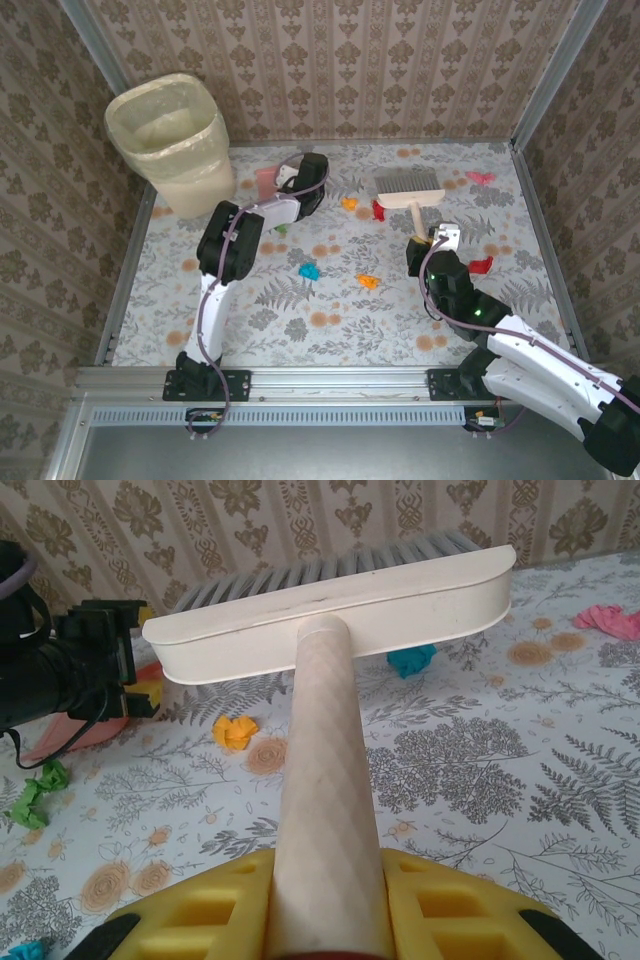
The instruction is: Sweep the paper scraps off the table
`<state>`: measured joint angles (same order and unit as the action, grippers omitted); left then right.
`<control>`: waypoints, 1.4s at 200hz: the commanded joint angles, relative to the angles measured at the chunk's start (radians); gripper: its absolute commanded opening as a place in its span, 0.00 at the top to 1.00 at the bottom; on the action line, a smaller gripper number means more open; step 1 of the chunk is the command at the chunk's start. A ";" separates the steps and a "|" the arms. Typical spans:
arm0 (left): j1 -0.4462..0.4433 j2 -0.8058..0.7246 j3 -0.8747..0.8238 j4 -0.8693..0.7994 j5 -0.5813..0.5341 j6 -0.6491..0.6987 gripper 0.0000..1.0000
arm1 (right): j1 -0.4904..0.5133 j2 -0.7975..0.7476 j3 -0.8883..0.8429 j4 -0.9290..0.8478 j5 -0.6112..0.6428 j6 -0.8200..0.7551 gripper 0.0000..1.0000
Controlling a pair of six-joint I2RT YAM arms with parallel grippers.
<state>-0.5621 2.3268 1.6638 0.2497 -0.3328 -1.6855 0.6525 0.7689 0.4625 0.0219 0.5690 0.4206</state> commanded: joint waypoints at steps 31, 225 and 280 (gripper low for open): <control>0.008 0.044 0.107 -0.175 0.006 -0.067 0.22 | 0.005 0.005 -0.007 0.063 -0.006 -0.018 1.00; 0.080 -0.105 -0.063 -0.309 0.100 0.011 0.19 | 0.005 -0.019 -0.010 0.049 0.005 -0.022 1.00; 0.101 -0.114 -0.031 -0.375 0.223 0.116 0.13 | 0.005 -0.024 -0.010 0.045 0.014 -0.020 1.00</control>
<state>-0.4744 2.2498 1.6169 -0.0238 -0.1780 -1.6485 0.6521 0.7650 0.4625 0.0269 0.5690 0.4168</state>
